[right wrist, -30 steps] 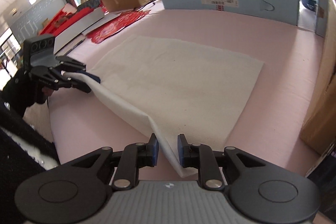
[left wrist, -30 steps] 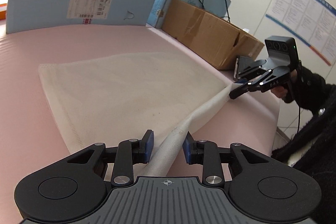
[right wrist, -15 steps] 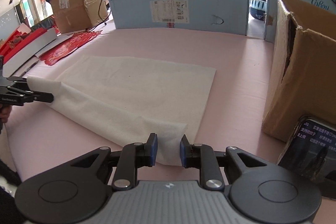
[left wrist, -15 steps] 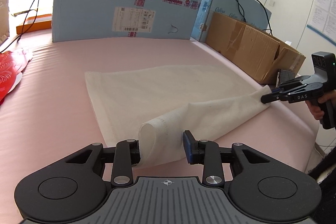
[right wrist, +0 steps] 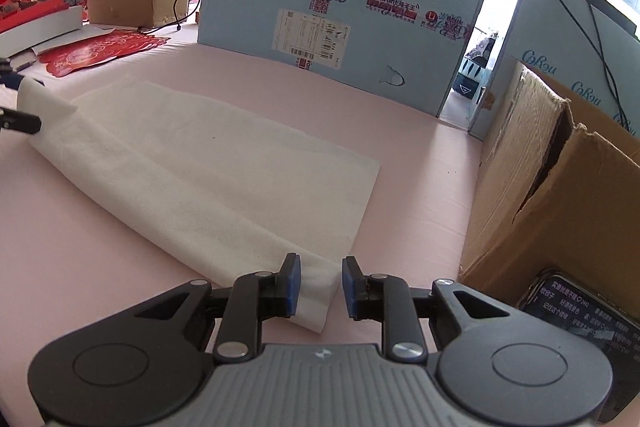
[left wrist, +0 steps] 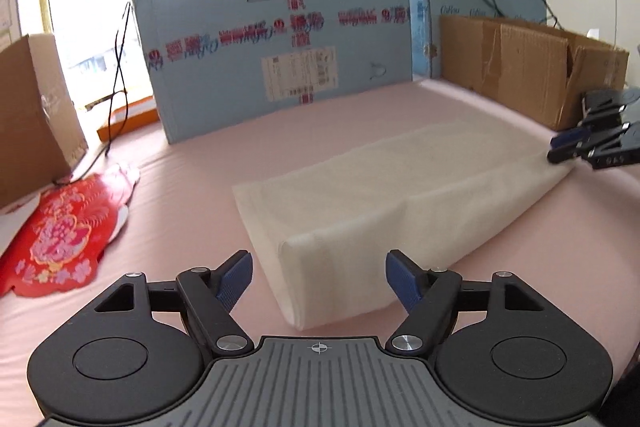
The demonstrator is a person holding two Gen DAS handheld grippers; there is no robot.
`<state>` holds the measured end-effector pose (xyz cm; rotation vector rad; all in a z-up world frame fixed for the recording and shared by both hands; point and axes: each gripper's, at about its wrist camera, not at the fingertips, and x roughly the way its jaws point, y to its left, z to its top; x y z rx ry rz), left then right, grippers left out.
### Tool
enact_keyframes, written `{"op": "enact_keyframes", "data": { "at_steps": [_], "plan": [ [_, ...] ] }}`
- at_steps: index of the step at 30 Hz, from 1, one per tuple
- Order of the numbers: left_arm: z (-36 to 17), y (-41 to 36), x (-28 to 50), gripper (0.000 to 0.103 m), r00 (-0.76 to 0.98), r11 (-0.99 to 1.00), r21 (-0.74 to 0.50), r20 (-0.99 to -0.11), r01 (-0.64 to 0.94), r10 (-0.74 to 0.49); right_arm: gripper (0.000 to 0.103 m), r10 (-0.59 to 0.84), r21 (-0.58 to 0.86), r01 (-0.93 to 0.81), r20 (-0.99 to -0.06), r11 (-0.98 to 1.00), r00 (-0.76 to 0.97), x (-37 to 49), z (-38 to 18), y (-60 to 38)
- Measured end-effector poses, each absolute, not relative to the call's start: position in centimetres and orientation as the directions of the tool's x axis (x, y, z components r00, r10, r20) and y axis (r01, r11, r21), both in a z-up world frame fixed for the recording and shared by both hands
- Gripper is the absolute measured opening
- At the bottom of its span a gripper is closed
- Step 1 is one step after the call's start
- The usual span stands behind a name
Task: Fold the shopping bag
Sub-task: 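Open the left and right grippers to release the folded bag, then grasp the bag edge with the right gripper while the left gripper grasps the other end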
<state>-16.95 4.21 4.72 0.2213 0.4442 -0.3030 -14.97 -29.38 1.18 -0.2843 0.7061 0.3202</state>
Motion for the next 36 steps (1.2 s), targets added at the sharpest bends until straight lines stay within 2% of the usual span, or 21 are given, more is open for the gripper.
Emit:
{"op": "enact_keyframes", "data": {
  "at_steps": [3, 5, 7, 9, 12, 13, 15, 18, 20, 23, 25, 27, 31, 33, 36],
  "plan": [
    [5.7, 2.0, -17.5, 0.074, 0.923, 0.950, 0.162, -0.326, 0.267, -0.204, 0.025, 0.189, -0.149, -0.375, -0.664, 0.915, 0.724, -15.2, 1.1, -29.3],
    [5.5, 0.1, -17.4, 0.070, 0.905, 0.926, 0.158, -0.319, 0.342, -0.280, 0.025, 0.190, -0.142, -0.369, -0.659, 0.919, 0.728, -15.2, 1.1, -29.4],
    [5.0, -1.8, -17.0, 0.040, 0.864, 0.888, 0.160, -0.355, 0.432, -0.357, 0.025, 0.191, -0.139, -0.364, -0.654, 0.921, 0.732, -15.3, 1.0, -29.4],
    [3.8, -4.2, -16.3, 0.031, 0.803, 0.833, 0.189, -0.442, 0.520, -0.400, 0.025, 0.190, -0.138, -0.360, -0.648, 0.923, 0.737, -15.4, 1.0, -29.4],
    [1.9, -5.6, -15.5, 0.031, 0.739, 0.795, 0.216, -0.560, 0.567, -0.375, 0.030, 0.181, -0.148, -0.351, -0.640, 0.925, 0.747, -15.6, 1.0, -29.5],
    [1.6, -5.5, -15.3, 0.033, 0.735, 0.797, 0.216, -0.572, 0.564, -0.365, 0.032, 0.174, -0.155, -0.346, -0.637, 0.926, 0.751, -15.6, 1.0, -29.5],
    [1.2, -5.1, -15.1, 0.034, 0.730, 0.803, 0.211, -0.586, 0.558, -0.353, 0.038, 0.147, -0.185, -0.331, -0.631, 0.925, 0.762, -15.7, 1.0, -29.7],
    [1.0, -4.5, -15.0, 0.041, 0.736, 0.831, 0.176, -0.583, 0.527, -0.344, 0.039, 0.087, -0.240, -0.293, -0.618, 0.926, 0.781, -16.0, 1.1, -30.2],
    [1.0, -4.3, -14.8, 0.042, 0.736, 0.840, 0.155, -0.581, 0.519, -0.347, 0.039, 0.084, -0.240, -0.278, -0.598, 0.930, 0.797, -16.5, 1.5, -30.8],
    [0.9, -3.4, -14.4, 0.047, 0.722, 0.860, 0.085, -0.588, 0.503, -0.364, 0.045, 0.107, -0.234, -0.279, -0.556, 0.931, 0.824, -17.7, 2.6, -31.4],
    [0.8, -2.4, -14.1, 0.052, 0.710, 0.871, 0.024, -0.591, 0.491, -0.384, 0.060, 0.141, -0.256, -0.317, -0.531, 0.913, 0.835, -18.8, 3.1, -31.4],
    [0.8, -1.9, -13.8, 0.053, 0.700, 0.872, -0.016, -0.590, 0.489, -0.403, 0.064, 0.172, -0.320, -0.385, -0.532, 0.866, 0.829, -19.8, 2.9, -30.6],
    [0.7, -1.5, -13.7, 0.063, 0.689, 0.866, -0.052, -0.582, 0.497, -0.431, 0.064, 0.192, -0.439, -0.491, -0.568, 0.753, 0.801, -20.5, 1.8, -28.3],
    [0.7, -1.5, -13.7, 0.064, 0.688, 0.865, -0.055, -0.581, 0.500, -0.435, 0.062, 0.198, -0.499, -0.532, -0.575, 0.684, 0.794, -20.6, 0.9, -27.0],
    [0.7, -1.7, -13.8, 0.065, 0.690, 0.864, -0.045, -0.583, 0.501, -0.430, 0.060, 0.216, -0.639, -0.549, -0.525, 0.539, 0.823, -20.7, -0.1, -24.6]
  ]
}}
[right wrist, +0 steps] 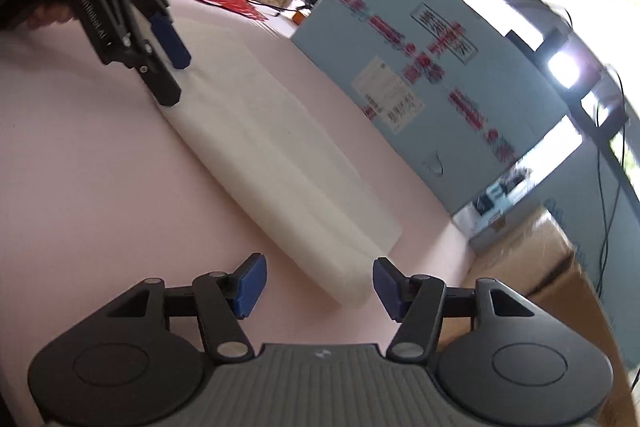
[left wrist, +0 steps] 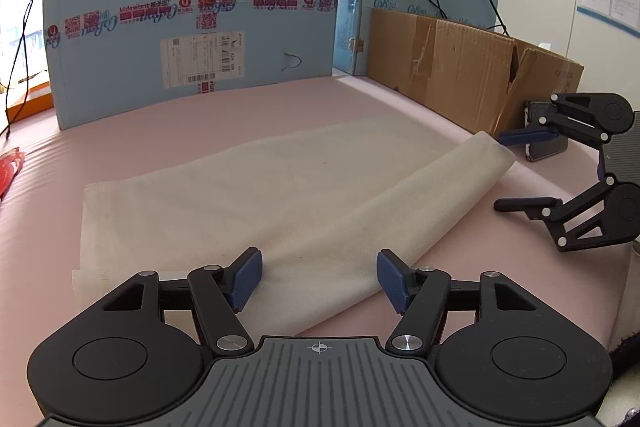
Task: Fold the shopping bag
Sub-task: 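Grasp the bag edge with the right gripper while the left gripper grasps the other end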
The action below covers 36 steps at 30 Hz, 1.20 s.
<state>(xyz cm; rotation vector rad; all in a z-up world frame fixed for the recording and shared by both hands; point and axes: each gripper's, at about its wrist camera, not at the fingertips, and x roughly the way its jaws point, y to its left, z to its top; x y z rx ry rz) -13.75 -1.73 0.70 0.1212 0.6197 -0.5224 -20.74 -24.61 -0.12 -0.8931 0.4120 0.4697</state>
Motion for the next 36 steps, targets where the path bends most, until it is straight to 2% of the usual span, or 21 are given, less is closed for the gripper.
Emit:
{"op": "enact_keyframes", "data": {
  "at_steps": [2, 4, 7, 9, 11, 12, 14, 15, 18, 23, 28, 30, 33, 35, 36],
  "plan": [
    [0.7, -1.8, -13.8, 0.066, 0.689, 0.863, -0.042, -0.583, 0.504, -0.430, 0.055, 0.254, -0.721, -0.556, -0.495, 0.414, 0.831, -21.1, -0.8, -23.1],
    [0.7, -1.9, -13.8, 0.068, 0.687, 0.861, -0.043, -0.584, 0.507, -0.433, 0.045, 0.310, -0.795, -0.545, -0.465, 0.265, 0.829, -21.8, -1.7, -21.7],
    [0.6, -2.1, -13.7, 0.073, 0.683, 0.857, -0.039, -0.586, 0.514, -0.437, 0.040, 0.390, -0.878, -0.475, -0.418, 0.058, 0.820, -22.8, -2.9, -20.3],
    [0.6, -2.1, -13.7, 0.074, 0.681, 0.855, -0.039, -0.587, 0.517, -0.439, 0.036, 0.406, -0.885, -0.466, -0.433, -0.022, 0.804, -22.8, -3.2, -19.7],
    [0.7, -2.0, -13.7, 0.074, 0.679, 0.854, -0.043, -0.586, 0.519, -0.442, 0.026, 0.401, -0.866, -0.498, -0.476, -0.054, 0.783, -22.6, -3.1, -19.5],
    [0.7, -1.8, -13.7, 0.074, 0.676, 0.851, -0.049, -0.584, 0.522, -0.449, 0.017, 0.390, -0.846, -0.530, -0.506, -0.052, 0.770, -22.3, -3.0, -19.6],
    [0.8, -1.6, -13.9, 0.076, 0.670, 0.840, -0.042, -0.583, 0.540, -0.460, 0.014, 0.372, -0.809, -0.588, -0.546, 0.001, 0.751, -21.4, -2.5, -20.0],
    [0.8, -1.6, -14.1, 0.082, 0.664, 0.832, -0.033, -0.586, 0.553, -0.464, 0.014, 0.368, -0.783, -0.620, -0.563, 0.049, 0.740, -20.9, -2.1, -20.4],
    [0.8, -1.7, -14.4, 0.083, 0.650, 0.807, 0.012, -0.600, 0.591, -0.467, 0.014, 0.379, -0.660, -0.722, -0.626, 0.210, 0.682, -19.1, -0.5, -21.6],
    [1.1, -2.1, -14.5, 0.084, 0.635, 0.756, 0.105, -0.623, 0.647, -0.457, 0.012, 0.474, -0.310, -0.850, -0.724, 0.426, 0.502, -15.3, 2.5, -24.0],
    [1.9, -0.9, -14.4, 0.083, 0.585, 0.699, 0.127, -0.661, 0.704, -0.470, 0.012, 0.608, 0.057, -0.882, -0.745, 0.468, 0.274, -12.7, 4.7, -26.9],
    [1.9, 0.0, -14.0, 0.083, 0.544, 0.676, 0.085, -0.670, 0.732, -0.505, 0.012, 0.621, 0.135, -0.863, -0.748, 0.487, 0.234, -12.1, 4.5, -28.1],
    [1.6, 2.3, -12.1, 0.073, 0.481, 0.681, -0.073, -0.652, 0.729, -0.586, 0.014, 0.650, 0.243, -0.816, -0.734, 0.524, 0.199, -10.9, 4.0, -29.7],
    [1.6, 4.0, -10.8, 0.063, 0.466, 0.697, -0.191, -0.619, 0.691, -0.632, 0.016, 0.673, 0.301, -0.777, -0.712, 0.553, 0.203, -9.8, 4.0, -30.7],
    [1.4, 5.0, -10.1, 0.052, 0.470, 0.709, -0.250, -0.600, 0.659, -0.648, 0.019, 0.678, 0.319, -0.754, -0.701, 0.575, 0.221, -9.7, 3.9, -31.2]
  ]
}}
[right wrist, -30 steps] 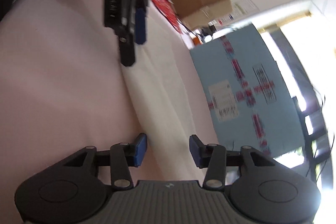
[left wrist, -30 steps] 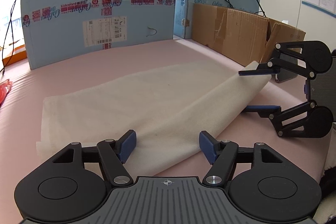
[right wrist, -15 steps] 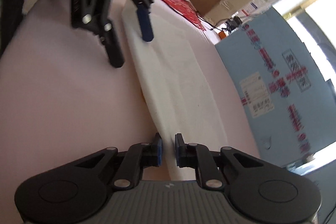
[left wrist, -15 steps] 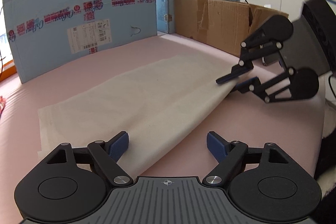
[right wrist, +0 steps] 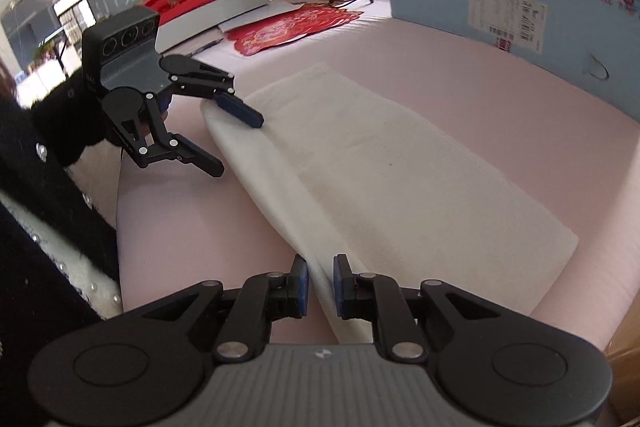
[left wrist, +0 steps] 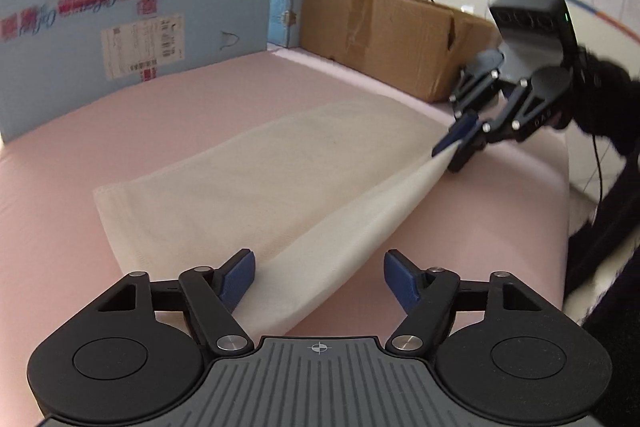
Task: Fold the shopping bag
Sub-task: 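Grasp the bag edge with the right gripper while the left gripper grasps the other end, then fold the bag edge over lengthwise and open both grippers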
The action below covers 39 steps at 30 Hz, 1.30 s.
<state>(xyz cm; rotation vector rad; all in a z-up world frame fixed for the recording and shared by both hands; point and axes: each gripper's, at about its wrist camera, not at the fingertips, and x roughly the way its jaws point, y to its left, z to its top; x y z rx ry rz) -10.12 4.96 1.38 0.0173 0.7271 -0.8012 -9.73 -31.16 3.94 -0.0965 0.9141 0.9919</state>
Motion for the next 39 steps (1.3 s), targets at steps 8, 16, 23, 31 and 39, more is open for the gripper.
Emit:
{"op": "enact_keyframes", "data": {
  "at_steps": [8, 16, 23, 31, 39],
  "plan": [
    [0.1, 7.9, -8.5, 0.037, 0.487, 0.707, -0.485, -0.513, 0.515, -0.707, 0.026, 0.689, 0.455, -0.543, -0.619, 0.706, 0.377, -10.4, 3.7, -35.8],
    [0.3, 7.7, -8.6, 0.031, 0.526, 0.743, -0.464, -0.525, 0.483, -0.669, 0.028, 0.561, 0.471, -0.308, -0.642, 0.826, 0.522, -10.3, 2.5, -36.8],
    [1.3, 6.6, -9.9, 0.031, 0.592, 0.818, -0.334, -0.569, 0.468, -0.571, 0.032, 0.284, 0.002, -0.393, -0.695, 0.920, 0.661, -12.2, 2.4, -30.2],
    [1.7, 6.9, -10.6, 0.033, 0.629, 0.867, -0.247, -0.607, 0.432, -0.486, 0.048, 0.151, -0.172, -0.336, -0.646, 0.926, 0.749, -13.5, 1.3, -28.7],
    [2.0, 9.3, -12.1, 0.034, 0.702, 0.944, -0.175, -0.633, 0.280, -0.326, 0.050, 0.055, -0.352, -0.309, -0.577, 0.884, 0.815, -15.1, 0.5, -27.3]
  ]
}}
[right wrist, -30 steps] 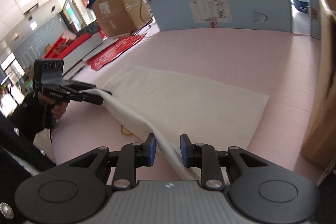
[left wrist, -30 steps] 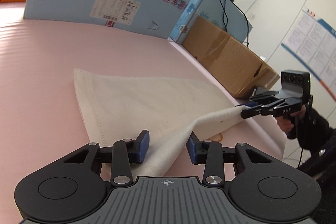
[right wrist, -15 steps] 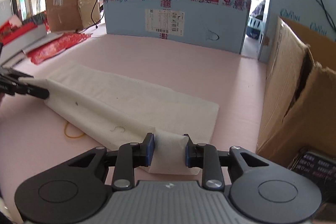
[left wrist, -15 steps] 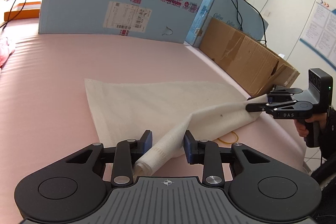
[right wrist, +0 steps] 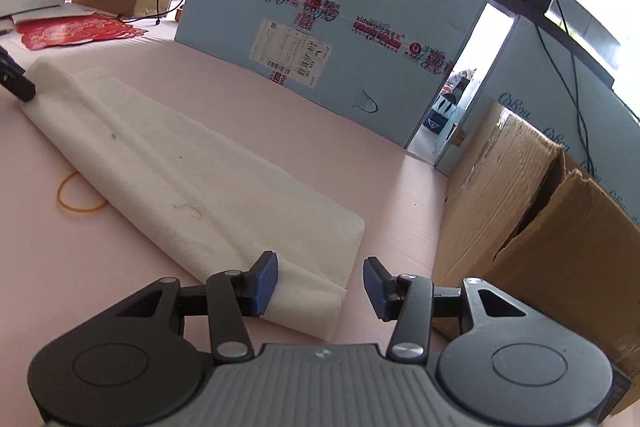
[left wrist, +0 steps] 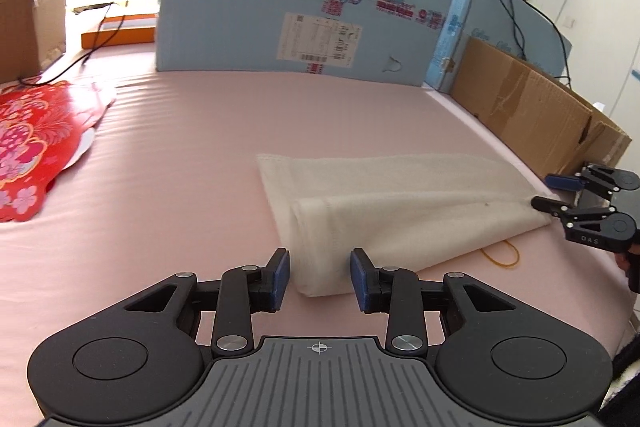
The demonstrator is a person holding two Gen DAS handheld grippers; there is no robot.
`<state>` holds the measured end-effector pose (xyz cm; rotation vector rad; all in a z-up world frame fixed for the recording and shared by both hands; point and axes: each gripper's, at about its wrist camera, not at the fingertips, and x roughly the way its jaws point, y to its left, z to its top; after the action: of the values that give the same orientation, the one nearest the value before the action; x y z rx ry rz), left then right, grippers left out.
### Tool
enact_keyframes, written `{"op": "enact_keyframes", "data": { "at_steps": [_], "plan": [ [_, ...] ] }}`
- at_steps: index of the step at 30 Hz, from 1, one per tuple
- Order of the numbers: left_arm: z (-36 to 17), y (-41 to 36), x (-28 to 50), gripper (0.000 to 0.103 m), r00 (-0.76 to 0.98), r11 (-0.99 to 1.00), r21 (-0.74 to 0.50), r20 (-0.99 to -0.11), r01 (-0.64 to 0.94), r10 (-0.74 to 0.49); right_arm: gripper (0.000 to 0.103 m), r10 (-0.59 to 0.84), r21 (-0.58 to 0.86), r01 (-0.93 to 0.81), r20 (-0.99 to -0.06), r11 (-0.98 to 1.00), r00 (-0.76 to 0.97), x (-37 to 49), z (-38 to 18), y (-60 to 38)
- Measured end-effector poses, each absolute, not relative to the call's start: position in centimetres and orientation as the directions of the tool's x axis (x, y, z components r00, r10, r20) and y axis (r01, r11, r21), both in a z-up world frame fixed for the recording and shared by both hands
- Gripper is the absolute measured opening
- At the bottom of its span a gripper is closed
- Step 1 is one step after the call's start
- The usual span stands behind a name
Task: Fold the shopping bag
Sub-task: 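Fold the bag edge over lengthwise and open both grippers, then grasp the bag edge with the right gripper while the left gripper grasps the other end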
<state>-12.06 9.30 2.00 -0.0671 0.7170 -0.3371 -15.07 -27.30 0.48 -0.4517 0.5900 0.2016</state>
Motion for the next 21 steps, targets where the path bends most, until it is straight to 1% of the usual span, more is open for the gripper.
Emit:
{"op": "enact_keyframes", "data": {
  "at_steps": [2, 3, 4, 5, 6, 7, 9, 10, 11, 12, 15, 18, 20, 21],
  "plan": [
    [2.8, 9.4, -12.9, 0.039, 0.741, 0.967, -0.094, -0.626, 0.238, -0.243, 0.050, 0.055, -0.363, -0.312, -0.571, 0.878, 0.819, -15.2, 0.4, -27.2],
    [3.3, 9.2, -13.3, 0.043, 0.767, 0.977, -0.036, -0.613, 0.211, -0.188, 0.050, 0.055, -0.368, -0.313, -0.568, 0.875, 0.821, -15.2, 0.4, -27.1],
    [4.0, 8.9, -13.7, 0.050, 0.798, 0.982, 0.016, -0.586, 0.187, -0.142, 0.050, 0.054, -0.374, -0.314, -0.565, 0.873, 0.823, -15.3, 0.4, -27.0],
    [4.6, 8.6, -14.1, 0.053, 0.827, 0.985, 0.066, -0.554, 0.161, -0.098, 0.050, 0.054, -0.377, -0.315, -0.563, 0.871, 0.825, -15.3, 0.4, -27.0],
    [5.5, 8.1, -14.7, 0.058, 0.863, 0.984, 0.112, -0.501, 0.138, -0.064, 0.050, 0.055, -0.376, -0.314, -0.561, 0.872, 0.826, -15.3, 0.4, -27.0],
    [6.1, 7.4, -15.0, 0.060, 0.885, 0.982, 0.120, -0.460, 0.148, -0.078, 0.050, 0.056, -0.376, -0.314, -0.560, 0.872, 0.827, -15.3, 0.3, -27.0],
    [7.2, 6.0, -15.6, 0.060, 0.916, 0.975, 0.122, -0.381, 0.184, -0.126, 0.050, 0.060, -0.372, -0.314, -0.558, 0.874, 0.828, -15.3, 0.3, -27.0],
    [7.3, 5.1, -15.6, 0.060, 0.915, 0.969, 0.102, -0.362, 0.226, -0.175, 0.050, 0.062, -0.368, -0.315, -0.558, 0.875, 0.827, -15.2, 0.3, -27.0],
    [7.1, 4.0, -15.4, 0.060, 0.903, 0.958, 0.082, -0.364, 0.275, -0.228, 0.050, 0.064, -0.367, -0.315, -0.558, 0.875, 0.827, -15.2, 0.3, -27.1],
    [6.6, 2.3, -14.9, 0.060, 0.872, 0.934, 0.072, -0.389, 0.349, -0.296, 0.050, 0.065, -0.366, -0.315, -0.558, 0.876, 0.828, -15.2, 0.4, -27.1],
    [4.4, -2.3, -13.7, 0.047, 0.797, 0.871, 0.119, -0.476, 0.477, -0.372, 0.050, 0.064, -0.370, -0.314, -0.553, 0.874, 0.831, -15.2, 0.4, -27.0],
    [2.7, -4.2, -12.6, 0.047, 0.743, 0.839, 0.135, -0.551, 0.528, -0.379, 0.050, 0.061, -0.378, -0.312, -0.548, 0.871, 0.834, -15.3, 0.3, -27.0],
    [1.8, -4.2, -12.2, 0.047, 0.729, 0.847, 0.130, -0.587, 0.515, -0.353, 0.050, 0.060, -0.386, -0.312, -0.544, 0.868, 0.837, -15.4, 0.3, -26.9],
    [1.2, -3.9, -12.0, 0.050, 0.720, 0.857, 0.122, -0.608, 0.501, -0.335, 0.051, 0.060, -0.386, -0.313, -0.543, 0.868, 0.838, -15.4, 0.3, -27.0]
  ]
}}
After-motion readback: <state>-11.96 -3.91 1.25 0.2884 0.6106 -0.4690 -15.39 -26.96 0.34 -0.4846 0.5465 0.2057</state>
